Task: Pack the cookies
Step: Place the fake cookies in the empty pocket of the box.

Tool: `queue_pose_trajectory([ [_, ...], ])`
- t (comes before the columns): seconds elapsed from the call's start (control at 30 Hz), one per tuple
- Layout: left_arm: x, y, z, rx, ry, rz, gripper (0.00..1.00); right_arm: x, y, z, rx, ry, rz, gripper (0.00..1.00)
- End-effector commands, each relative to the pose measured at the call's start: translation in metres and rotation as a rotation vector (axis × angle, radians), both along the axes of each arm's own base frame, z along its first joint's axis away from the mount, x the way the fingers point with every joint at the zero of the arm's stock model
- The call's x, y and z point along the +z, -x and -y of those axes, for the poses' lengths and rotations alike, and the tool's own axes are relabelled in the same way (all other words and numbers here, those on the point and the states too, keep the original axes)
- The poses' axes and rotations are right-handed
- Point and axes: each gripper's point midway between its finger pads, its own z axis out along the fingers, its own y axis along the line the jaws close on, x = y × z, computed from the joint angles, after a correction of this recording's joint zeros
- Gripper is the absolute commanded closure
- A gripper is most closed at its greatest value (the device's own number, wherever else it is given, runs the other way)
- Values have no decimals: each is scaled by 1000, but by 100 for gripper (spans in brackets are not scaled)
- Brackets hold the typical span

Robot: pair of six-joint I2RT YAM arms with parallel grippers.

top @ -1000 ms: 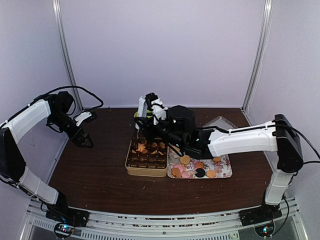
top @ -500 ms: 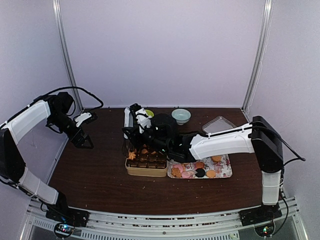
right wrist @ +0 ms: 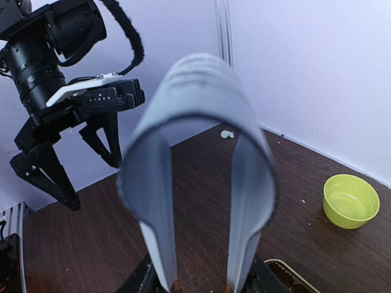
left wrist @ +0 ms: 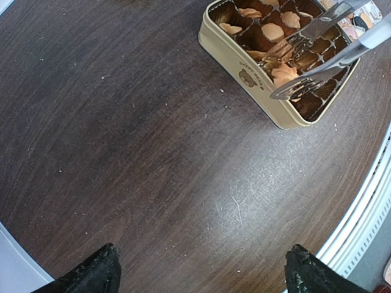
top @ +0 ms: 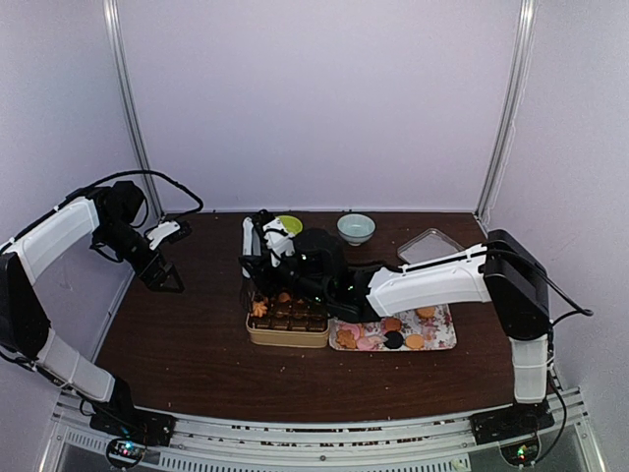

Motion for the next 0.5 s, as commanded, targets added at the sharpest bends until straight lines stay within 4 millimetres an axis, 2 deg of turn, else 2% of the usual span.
queue_pose_trajectory([
  [0.0,9,-3,1,-10,19,37,4,32,-7,8,-29,-68,51,60],
  [0.27,11,-5,3,-10,31,38,4,54,-5,16,-31,-90,95,59],
  [0.47,12,-5,3,-9,36,35,4,50,0,12,7,-99,82,54],
])
